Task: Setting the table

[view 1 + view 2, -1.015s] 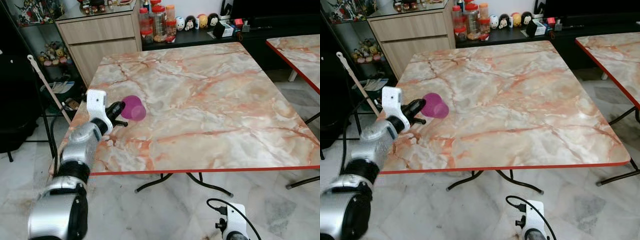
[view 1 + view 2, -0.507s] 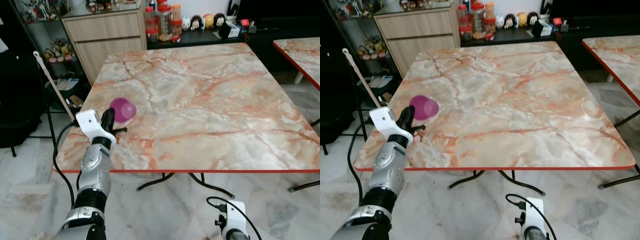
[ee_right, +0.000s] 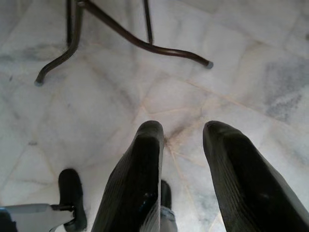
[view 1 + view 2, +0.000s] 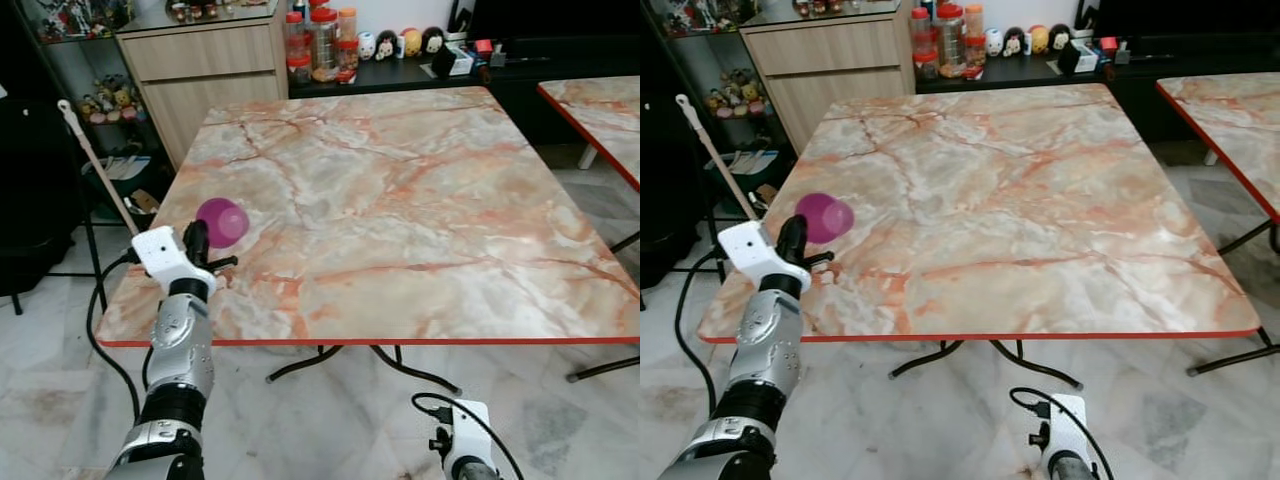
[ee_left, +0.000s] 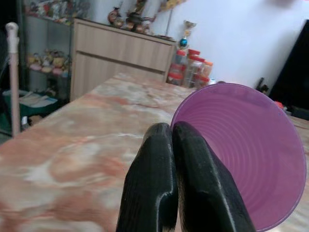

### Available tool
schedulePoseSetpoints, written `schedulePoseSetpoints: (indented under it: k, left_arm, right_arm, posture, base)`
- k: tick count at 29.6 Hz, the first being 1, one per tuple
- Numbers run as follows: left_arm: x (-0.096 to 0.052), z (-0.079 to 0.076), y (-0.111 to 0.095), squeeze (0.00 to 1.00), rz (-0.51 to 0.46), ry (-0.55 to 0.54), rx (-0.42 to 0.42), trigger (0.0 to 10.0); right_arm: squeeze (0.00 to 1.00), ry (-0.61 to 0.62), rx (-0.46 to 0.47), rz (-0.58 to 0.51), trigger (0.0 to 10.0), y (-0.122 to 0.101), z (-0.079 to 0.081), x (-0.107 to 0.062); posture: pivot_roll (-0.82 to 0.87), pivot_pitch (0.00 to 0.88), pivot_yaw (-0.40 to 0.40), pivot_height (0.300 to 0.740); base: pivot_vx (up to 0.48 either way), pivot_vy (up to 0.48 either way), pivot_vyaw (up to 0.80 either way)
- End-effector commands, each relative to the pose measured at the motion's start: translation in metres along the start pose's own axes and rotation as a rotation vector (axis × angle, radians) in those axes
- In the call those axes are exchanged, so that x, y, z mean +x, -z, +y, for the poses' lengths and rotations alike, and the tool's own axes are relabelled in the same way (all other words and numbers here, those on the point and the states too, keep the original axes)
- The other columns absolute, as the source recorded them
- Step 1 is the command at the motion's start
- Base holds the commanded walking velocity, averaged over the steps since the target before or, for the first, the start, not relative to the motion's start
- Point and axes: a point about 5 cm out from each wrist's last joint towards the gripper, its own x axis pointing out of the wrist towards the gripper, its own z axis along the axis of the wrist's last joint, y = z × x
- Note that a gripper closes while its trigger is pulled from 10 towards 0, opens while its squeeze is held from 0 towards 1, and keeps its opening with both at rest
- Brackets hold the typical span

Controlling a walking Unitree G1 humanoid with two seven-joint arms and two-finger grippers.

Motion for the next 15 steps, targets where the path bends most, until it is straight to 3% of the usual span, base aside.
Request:
schedulePoseSetpoints:
  k: [1,10,15]
  left_arm:
    - [0.001,-0.004,-0.006,0.00,-0.033,0.010,0.010,10.0]
    - [0.001,-0.003,-0.006,0.00,-0.034,0.006,0.010,10.0]
    - [0.006,0.010,-0.020,0.00,-0.080,-0.032,0.025,10.0]
  right_arm:
    - [0.00,0.001,-0.008,0.003,10.0,0.001,-0.002,0.000]
    - [0.00,-0.001,-0.013,0.004,10.0,0.001,-0.002,0.000]
    - [0.00,-0.018,-0.033,-0.004,10.0,0.000,-0.001,0.000]
  posture:
    - [0.01,0.000,0.071,0.740]
    - [0.01,0.000,0.071,0.740]
    - [0.01,0.000,0.066,0.740]
  base:
    - [0.000,-0.480,0.00]
    - [0.000,-0.480,0.00]
    - [0.000,-0.480,0.00]
